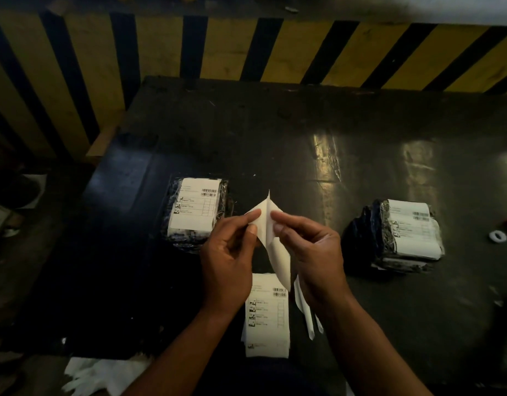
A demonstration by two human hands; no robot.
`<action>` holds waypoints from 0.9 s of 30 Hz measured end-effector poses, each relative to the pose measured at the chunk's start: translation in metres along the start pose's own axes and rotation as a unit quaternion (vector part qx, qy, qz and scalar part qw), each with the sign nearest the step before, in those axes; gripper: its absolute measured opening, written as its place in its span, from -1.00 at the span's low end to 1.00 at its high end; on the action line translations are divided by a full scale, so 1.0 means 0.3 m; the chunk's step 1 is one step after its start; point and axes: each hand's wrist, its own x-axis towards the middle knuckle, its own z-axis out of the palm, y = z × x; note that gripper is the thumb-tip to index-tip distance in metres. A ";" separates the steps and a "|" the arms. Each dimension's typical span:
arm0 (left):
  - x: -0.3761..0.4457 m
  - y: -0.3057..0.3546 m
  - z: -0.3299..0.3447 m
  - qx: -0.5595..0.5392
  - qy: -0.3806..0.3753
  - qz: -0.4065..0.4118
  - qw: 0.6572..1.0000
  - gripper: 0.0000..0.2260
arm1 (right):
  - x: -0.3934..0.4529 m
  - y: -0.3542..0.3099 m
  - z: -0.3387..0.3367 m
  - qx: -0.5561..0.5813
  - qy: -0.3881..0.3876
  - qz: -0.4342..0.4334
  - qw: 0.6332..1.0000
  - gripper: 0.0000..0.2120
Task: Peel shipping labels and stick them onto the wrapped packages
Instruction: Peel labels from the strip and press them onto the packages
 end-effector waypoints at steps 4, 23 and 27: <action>-0.015 0.005 0.007 -0.041 -0.003 -0.044 0.998 -0.79 | -0.013 0.022 0.016 -0.064 0.027 -0.037 0.997 -0.76; 0.053 -0.185 -0.116 0.009 0.047 -0.121 0.992 -0.66 | 0.067 0.207 -0.235 -0.146 0.132 -0.037 0.980 -0.66; 0.082 -0.223 -0.152 0.030 0.068 -0.135 0.988 -0.66 | 0.087 0.257 -0.339 -0.144 0.193 -0.009 0.971 -0.63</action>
